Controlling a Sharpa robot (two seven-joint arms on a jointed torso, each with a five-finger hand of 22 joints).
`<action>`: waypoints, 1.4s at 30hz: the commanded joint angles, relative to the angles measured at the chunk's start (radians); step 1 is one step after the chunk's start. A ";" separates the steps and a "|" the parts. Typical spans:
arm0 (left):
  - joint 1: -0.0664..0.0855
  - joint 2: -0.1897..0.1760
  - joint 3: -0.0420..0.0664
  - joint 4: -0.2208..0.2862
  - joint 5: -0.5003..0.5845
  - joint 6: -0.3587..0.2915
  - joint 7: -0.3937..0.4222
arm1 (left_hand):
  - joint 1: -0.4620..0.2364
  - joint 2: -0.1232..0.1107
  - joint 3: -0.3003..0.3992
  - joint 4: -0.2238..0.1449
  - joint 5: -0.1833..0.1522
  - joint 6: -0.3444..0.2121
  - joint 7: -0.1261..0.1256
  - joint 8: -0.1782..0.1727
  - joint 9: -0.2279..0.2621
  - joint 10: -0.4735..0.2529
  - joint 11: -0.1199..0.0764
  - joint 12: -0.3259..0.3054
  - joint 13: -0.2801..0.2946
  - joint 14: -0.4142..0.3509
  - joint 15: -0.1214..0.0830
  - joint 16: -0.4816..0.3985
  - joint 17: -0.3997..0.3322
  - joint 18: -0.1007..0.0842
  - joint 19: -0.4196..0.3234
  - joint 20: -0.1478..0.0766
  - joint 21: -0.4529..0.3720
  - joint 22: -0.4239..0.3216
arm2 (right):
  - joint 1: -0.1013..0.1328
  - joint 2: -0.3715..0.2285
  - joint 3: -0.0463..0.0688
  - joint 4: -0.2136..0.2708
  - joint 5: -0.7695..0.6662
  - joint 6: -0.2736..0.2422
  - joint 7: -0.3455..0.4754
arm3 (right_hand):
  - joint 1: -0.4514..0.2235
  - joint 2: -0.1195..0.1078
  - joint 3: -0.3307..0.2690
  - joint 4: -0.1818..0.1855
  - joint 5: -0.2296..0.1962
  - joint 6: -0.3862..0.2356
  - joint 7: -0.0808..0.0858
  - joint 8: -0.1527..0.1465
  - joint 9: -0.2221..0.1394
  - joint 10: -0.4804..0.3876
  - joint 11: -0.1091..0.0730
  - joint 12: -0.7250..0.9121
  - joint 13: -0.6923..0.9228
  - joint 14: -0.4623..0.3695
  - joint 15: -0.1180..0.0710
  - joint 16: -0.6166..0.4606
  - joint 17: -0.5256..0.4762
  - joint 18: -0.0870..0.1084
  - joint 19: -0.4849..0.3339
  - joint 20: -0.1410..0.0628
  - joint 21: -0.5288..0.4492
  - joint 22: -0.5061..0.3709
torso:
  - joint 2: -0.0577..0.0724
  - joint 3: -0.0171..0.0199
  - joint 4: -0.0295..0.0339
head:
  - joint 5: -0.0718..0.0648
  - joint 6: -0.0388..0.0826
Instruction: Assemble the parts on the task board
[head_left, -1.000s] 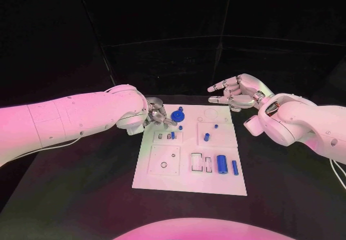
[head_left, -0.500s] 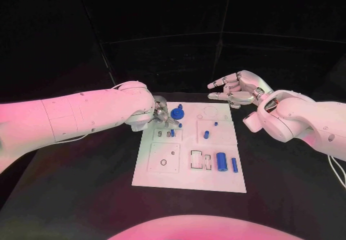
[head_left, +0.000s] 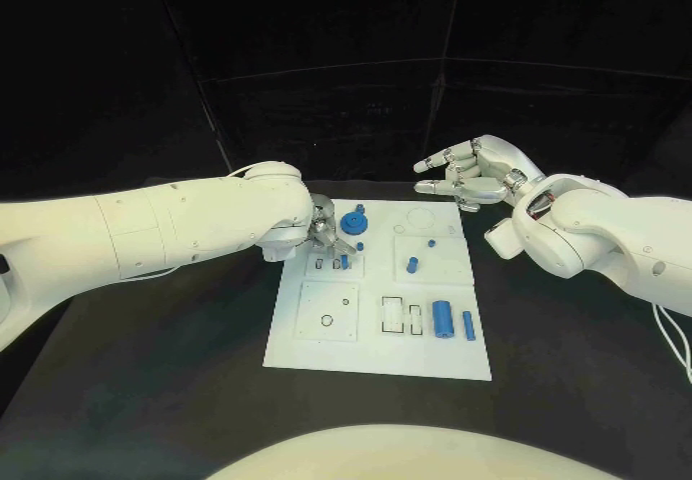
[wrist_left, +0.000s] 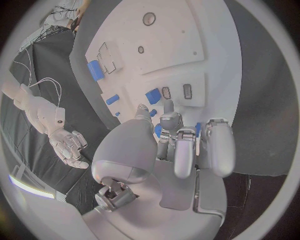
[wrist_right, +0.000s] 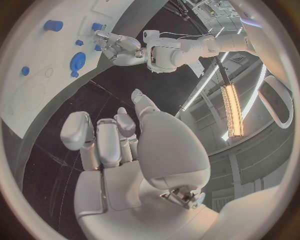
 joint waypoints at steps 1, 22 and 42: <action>0.001 0.005 -0.003 -0.002 -0.008 0.036 -0.007 | -0.005 0.003 -0.006 -0.002 -0.003 -0.004 -0.006 0.007 0.004 0.004 -0.002 0.007 0.003 0.105 -0.007 0.003 0.263 -0.018 0.011 -0.005 0.006 0.003 | 0.002 0.004 0.001 -0.002 0.004 0.010 0.004 | 0.007 0.002 -0.006 0.000 0.003 -0.008 0.000 0.006 -0.001 0.001 0.000 0.004 0.001 0.009 -0.006 -0.003 0.001 0.018 -0.003 -0.002 -0.004 -0.001 | 0.000 0.0002 0.0010 | -0.001 -0.002; 0.001 0.016 -0.007 0.003 -0.002 0.022 0.007 | 0.017 0.011 0.000 -0.007 -0.002 -0.012 -0.008 0.022 0.023 0.003 -0.003 0.009 0.005 0.105 -0.008 0.003 0.263 -0.018 0.010 -0.006 0.008 0.005 | 0.002 0.021 0.001 -0.024 0.004 0.017 0.002 | 0.005 0.004 -0.009 0.002 0.009 -0.007 -0.001 0.008 -0.001 0.002 0.000 0.004 0.000 0.010 -0.006 -0.005 -0.001 0.018 -0.002 -0.002 -0.006 -0.003 | 0.000 0.0010 0.0018 | 0.000 -0.007; 0.001 0.027 -0.007 0.000 0.017 0.023 0.008 | 0.085 0.040 0.035 -0.035 0.000 -0.034 -0.008 0.045 0.059 0.001 -0.004 0.010 0.009 0.105 -0.008 0.003 0.263 -0.018 0.007 -0.007 0.010 0.009 | 0.002 0.035 0.001 -0.042 0.004 0.023 0.000 | 0.011 0.011 -0.006 -0.001 0.018 -0.007 -0.001 0.011 0.000 0.004 -0.001 0.006 0.000 0.011 -0.007 -0.010 -0.004 0.018 0.000 -0.003 -0.009 -0.005 | 0.001 0.0003 0.0007 | 0.000 -0.013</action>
